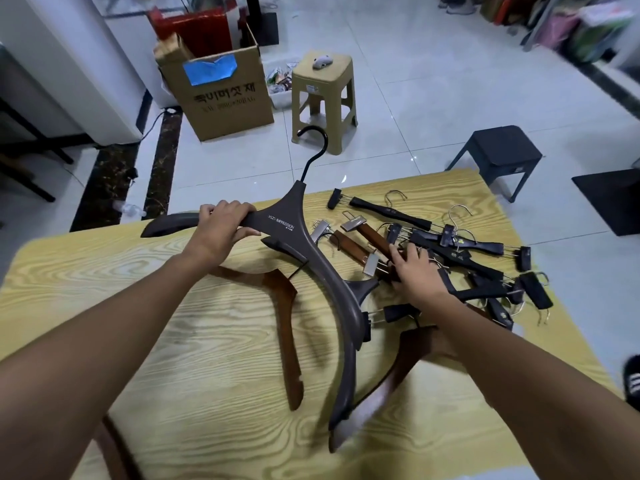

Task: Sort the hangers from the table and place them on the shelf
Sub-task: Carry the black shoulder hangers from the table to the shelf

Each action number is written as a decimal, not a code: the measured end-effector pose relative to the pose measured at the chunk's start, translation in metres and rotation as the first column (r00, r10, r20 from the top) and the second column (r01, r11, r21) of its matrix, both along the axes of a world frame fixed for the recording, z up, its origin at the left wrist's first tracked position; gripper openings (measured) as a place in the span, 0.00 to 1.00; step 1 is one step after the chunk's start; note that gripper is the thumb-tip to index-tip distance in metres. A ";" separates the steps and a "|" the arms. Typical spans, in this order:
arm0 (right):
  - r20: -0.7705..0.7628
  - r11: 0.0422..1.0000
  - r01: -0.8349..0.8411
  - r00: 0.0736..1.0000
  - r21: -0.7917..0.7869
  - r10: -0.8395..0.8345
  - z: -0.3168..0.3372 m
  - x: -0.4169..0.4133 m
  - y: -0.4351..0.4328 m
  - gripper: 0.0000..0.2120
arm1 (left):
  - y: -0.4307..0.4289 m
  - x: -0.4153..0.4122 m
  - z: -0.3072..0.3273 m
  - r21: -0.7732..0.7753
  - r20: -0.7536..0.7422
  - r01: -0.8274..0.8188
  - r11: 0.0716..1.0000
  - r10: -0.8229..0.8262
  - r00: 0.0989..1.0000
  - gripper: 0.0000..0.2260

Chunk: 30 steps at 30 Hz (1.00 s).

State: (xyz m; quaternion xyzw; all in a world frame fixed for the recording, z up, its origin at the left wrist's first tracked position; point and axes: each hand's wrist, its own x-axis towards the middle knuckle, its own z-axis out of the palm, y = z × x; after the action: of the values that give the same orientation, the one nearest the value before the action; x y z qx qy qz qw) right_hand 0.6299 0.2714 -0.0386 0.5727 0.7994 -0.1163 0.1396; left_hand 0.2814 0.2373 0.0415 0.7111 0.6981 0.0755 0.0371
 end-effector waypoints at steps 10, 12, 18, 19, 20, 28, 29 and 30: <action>-0.102 0.992 -0.068 0.992 0.108 0.079 0.008 0.020 0.015 0.31 | 0.002 0.010 0.005 0.001 -0.012 -0.037 0.999 0.037 0.999 0.17; -0.086 0.993 -0.059 0.994 0.106 0.068 0.007 0.018 0.020 0.31 | 0.004 0.017 0.007 0.002 -0.010 -0.036 0.999 0.036 0.999 0.17; 0.049 0.993 -0.094 0.995 0.069 0.091 -0.008 0.009 0.013 0.36 | 0.010 0.029 0.006 0.004 -0.010 0.007 1.000 -0.007 1.000 0.18; 0.090 0.989 -0.113 0.990 0.091 0.104 -0.012 0.009 0.010 0.36 | 0.010 0.028 0.005 0.006 -0.009 0.011 1.000 -0.011 1.000 0.18; 0.116 0.986 -0.122 0.987 0.114 0.109 -0.014 0.009 0.006 0.35 | 0.010 0.027 0.005 0.007 -0.012 0.013 1.000 -0.013 1.000 0.18; -0.047 0.978 -0.033 0.998 0.207 0.044 -0.004 -0.011 -0.040 0.20 | 0.003 0.021 0.005 0.000 -0.014 -0.017 1.000 0.017 1.000 0.18; -0.080 0.986 -0.020 0.996 0.168 0.034 -0.004 -0.021 -0.049 0.18 | 0.003 0.020 0.005 -0.002 -0.017 -0.017 1.000 0.017 1.000 0.18; -0.087 0.994 -0.010 0.996 0.108 0.020 -0.007 -0.032 -0.058 0.17 | 0.002 0.020 0.005 -0.003 -0.020 -0.015 1.000 0.015 1.000 0.18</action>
State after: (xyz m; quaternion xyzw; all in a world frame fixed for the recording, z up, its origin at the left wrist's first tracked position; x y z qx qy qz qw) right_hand 0.5978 0.2134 -0.0453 0.5677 0.8141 -0.0970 0.0740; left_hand 0.3012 0.2389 0.0467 0.7066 0.7037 0.0674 0.0307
